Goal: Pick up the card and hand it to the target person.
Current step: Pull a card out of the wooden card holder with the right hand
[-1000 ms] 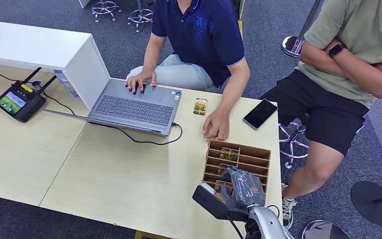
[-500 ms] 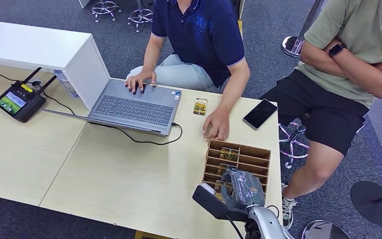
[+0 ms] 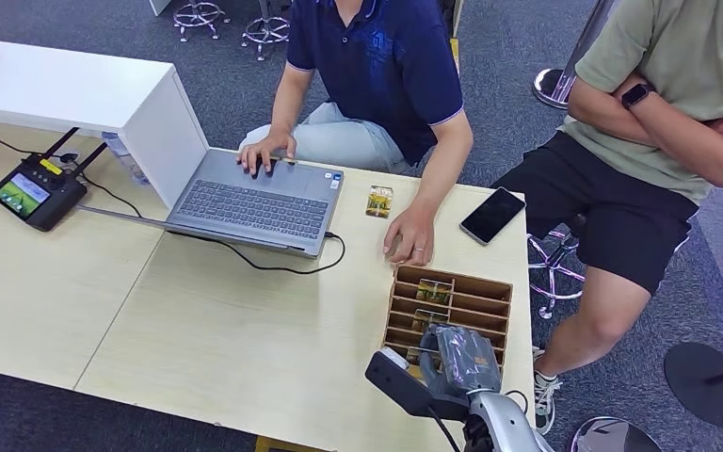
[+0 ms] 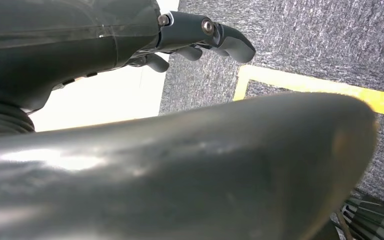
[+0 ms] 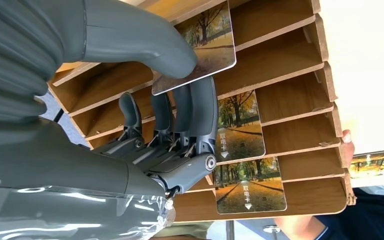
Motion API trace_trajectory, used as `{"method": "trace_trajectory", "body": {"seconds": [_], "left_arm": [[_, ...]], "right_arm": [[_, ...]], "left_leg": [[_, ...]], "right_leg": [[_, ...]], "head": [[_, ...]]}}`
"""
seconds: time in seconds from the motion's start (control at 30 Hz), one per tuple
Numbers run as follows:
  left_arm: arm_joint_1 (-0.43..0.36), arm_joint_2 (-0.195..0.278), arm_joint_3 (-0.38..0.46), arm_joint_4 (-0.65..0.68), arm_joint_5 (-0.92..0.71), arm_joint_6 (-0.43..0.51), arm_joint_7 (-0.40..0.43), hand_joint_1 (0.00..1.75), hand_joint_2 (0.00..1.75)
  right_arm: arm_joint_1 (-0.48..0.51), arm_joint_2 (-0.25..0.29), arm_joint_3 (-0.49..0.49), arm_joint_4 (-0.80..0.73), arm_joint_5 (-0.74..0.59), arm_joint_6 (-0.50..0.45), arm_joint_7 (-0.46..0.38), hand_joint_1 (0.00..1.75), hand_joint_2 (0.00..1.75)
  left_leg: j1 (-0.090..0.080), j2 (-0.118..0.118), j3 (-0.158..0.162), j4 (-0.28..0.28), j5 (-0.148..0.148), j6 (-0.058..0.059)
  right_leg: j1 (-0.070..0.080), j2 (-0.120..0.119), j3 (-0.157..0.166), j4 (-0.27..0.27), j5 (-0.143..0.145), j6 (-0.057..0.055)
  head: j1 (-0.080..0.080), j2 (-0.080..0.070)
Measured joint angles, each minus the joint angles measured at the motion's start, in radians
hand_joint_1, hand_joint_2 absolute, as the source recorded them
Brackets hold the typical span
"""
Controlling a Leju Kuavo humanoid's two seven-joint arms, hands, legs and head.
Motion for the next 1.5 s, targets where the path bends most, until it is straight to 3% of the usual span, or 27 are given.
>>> {"method": "trace_trajectory", "body": {"seconds": [0.13,0.27,0.4,0.7,0.93,1.5], "left_arm": [[0.0,0.0,0.0,0.0,0.0,0.0,0.0,0.0,0.0],[0.0,0.0,0.0,0.0,0.0,0.0,-0.001,0.0,0.0],[0.0,0.0,0.0,0.0,0.0,-0.005,-0.014,0.0,1.75],[0.0,0.0,-0.004,0.0,-0.018,-0.006,-0.033,0.0,1.75],[0.0,0.0,-0.004,0.0,-0.001,0.012,-0.053,0.0,1.75],[0.0,0.0,-0.007,0.0,-0.042,-0.03,-0.052,0.0,1.75]], "right_arm": [[0.0,0.0,0.001,0.003,-0.002,0.001,-0.002,1.46,1.75],[0.0,0.0,0.001,0.003,-0.003,0.002,-0.003,1.72,1.75],[0.0,0.0,0.001,0.003,-0.005,0.003,-0.003,1.75,1.75],[0.0,0.0,0.001,0.003,-0.007,-0.006,-0.007,1.75,1.75],[-0.016,0.002,0.004,-0.006,-0.01,-0.086,-0.056,1.75,1.75],[-0.287,0.039,-0.004,-0.072,-0.072,-0.198,-0.115,1.75,1.75]], "left_leg": [[0.0,0.0,0.0,0.0,0.0,0.0],[0.0,0.0,0.0,0.0,0.0,0.0],[0.0,0.0,0.0,0.0,0.0,0.0],[0.0,0.0,0.0,0.0,0.0,0.0],[0.0,0.0,0.0,0.0,0.0,0.0],[0.0,0.0,0.0,0.0,0.001,-0.001]], "right_leg": [[0.0,0.0,0.0,0.0,0.0,0.0],[0.0,0.0,0.0,0.0,0.0,0.0],[0.0,0.0,0.0,0.0,0.0,0.0],[0.0,0.0,0.0,0.0,0.0,0.0],[0.0,0.0,0.0,0.0,0.0,0.0],[0.0,0.0,0.0,0.001,0.0,0.0]], "head": [[0.0,0.0],[0.0,0.0],[0.0,0.0],[0.0,0.0],[0.0,0.0],[0.0,0.0]]}}
